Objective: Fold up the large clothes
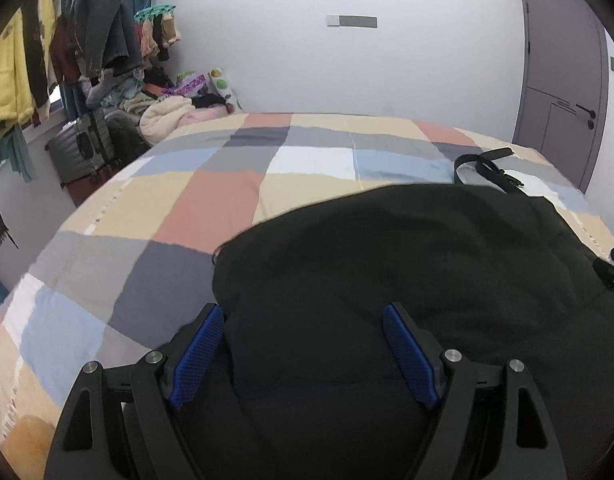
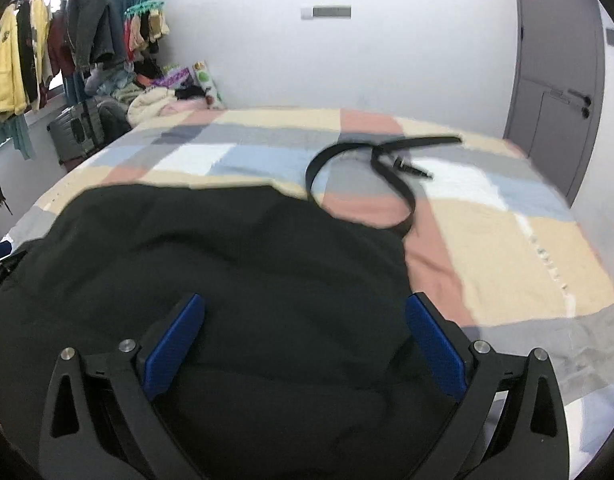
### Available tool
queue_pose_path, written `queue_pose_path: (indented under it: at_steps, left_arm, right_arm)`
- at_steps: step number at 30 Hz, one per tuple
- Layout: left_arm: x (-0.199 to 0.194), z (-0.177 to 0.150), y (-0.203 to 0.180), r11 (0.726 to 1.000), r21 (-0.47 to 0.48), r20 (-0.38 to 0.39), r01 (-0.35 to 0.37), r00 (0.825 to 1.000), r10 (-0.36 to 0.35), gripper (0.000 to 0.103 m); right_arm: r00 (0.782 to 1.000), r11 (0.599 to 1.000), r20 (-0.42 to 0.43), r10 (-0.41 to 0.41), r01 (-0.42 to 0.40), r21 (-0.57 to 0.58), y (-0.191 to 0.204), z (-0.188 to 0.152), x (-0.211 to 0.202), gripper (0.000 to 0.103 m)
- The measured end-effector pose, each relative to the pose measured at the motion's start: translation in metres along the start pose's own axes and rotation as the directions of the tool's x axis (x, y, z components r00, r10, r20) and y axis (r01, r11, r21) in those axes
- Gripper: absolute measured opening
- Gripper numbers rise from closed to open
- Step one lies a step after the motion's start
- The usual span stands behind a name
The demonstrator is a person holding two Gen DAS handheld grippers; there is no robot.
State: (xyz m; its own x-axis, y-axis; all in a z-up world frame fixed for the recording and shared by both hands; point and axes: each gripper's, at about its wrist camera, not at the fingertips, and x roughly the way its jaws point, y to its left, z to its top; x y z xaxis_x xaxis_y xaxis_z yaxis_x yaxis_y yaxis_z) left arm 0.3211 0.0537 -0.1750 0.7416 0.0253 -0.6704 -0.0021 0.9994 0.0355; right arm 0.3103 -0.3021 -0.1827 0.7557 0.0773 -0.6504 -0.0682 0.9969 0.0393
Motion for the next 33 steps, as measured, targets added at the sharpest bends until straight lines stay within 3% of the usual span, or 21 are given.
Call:
queue_pose_path:
  at_steps: [9,16,23,27,33]
  left_arm:
    - [0.012,-0.009,0.003,0.999,-0.034,-0.018,0.016,1.000,-0.017,0.083]
    - [-0.015,-0.005,0.005,0.998,-0.063,0.005,-0.011,1.000,0.012,0.082]
    - [-0.109,0.017,-0.004,0.996,-0.066,0.123,0.064,0.991,-0.055,0.083]
    - [-0.176,0.023,-0.015,0.996,-0.027,0.180,0.084,0.981,-0.078,0.090]
    - [-0.277,0.027,-0.020,0.993,-0.023,0.299,0.113,0.949,-0.101,0.101]
  right_arm:
    - [1.000,1.000,-0.007,0.003,-0.003,0.020,0.001,-0.007,0.025,0.102]
    - [0.997,0.999,0.058,-0.052,0.053,-0.012,0.009,-0.003,-0.014,0.102]
    - [0.985,1.000,0.171,0.012,-0.016,0.023,0.018,0.016,-0.108,0.103]
    - [0.973,0.998,0.230,0.035,-0.048,0.051,0.022,0.025,-0.171,0.103]
    - [0.946,0.997,0.319,0.064,-0.077,0.029,0.037,0.034,-0.253,0.103]
